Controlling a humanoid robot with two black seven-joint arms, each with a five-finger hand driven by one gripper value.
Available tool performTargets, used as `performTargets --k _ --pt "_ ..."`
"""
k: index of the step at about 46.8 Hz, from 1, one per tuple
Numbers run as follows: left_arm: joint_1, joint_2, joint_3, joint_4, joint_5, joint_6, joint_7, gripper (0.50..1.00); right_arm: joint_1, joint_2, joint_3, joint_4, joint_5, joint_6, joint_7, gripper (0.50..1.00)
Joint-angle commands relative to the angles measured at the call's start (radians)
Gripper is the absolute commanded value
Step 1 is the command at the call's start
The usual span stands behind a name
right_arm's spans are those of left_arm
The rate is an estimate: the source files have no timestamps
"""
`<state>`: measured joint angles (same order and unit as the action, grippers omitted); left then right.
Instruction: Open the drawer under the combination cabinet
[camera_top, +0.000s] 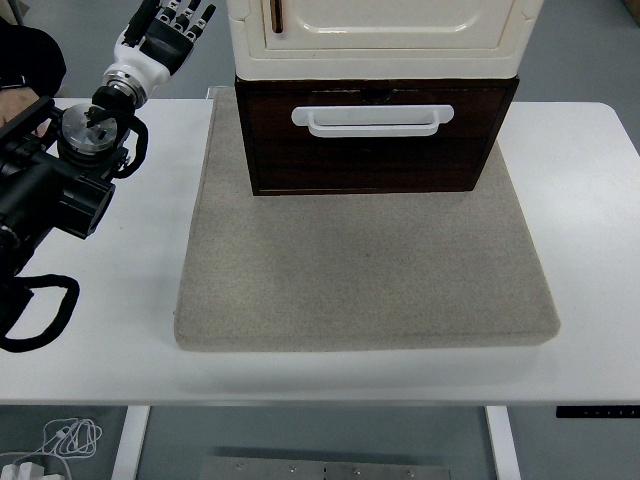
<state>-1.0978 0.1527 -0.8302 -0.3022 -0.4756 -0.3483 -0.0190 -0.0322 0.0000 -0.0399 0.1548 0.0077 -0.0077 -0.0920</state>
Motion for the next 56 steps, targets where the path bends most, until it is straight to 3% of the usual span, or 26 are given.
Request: performTargets --k 1,41,50,56 --pt "-0.001 0.001 0.0 0.0 0.0 0.0 -0.001 1.0 0.0 0.0 0.0 0.0 0.0 0.0 0.0 0.928" --pt "0.001 0.007 0.003 0.003 0.005 -0.021 -0.001 1.0 0.0 0.0 0.0 0.0 0.0 0.0 0.0 0.928" --pt "-0.022 0.014 -0.006 0.002 0.138 -0.031 -0.042 1.0 0.0 0.0 0.0 0.0 0.0 0.0 0.0 0.928" --pt "-0.057 0.051 -0.006 0.002 0.146 -0.05 -0.042 1.0 0.0 0.0 0.0 0.0 0.0 0.0 0.0 0.928"
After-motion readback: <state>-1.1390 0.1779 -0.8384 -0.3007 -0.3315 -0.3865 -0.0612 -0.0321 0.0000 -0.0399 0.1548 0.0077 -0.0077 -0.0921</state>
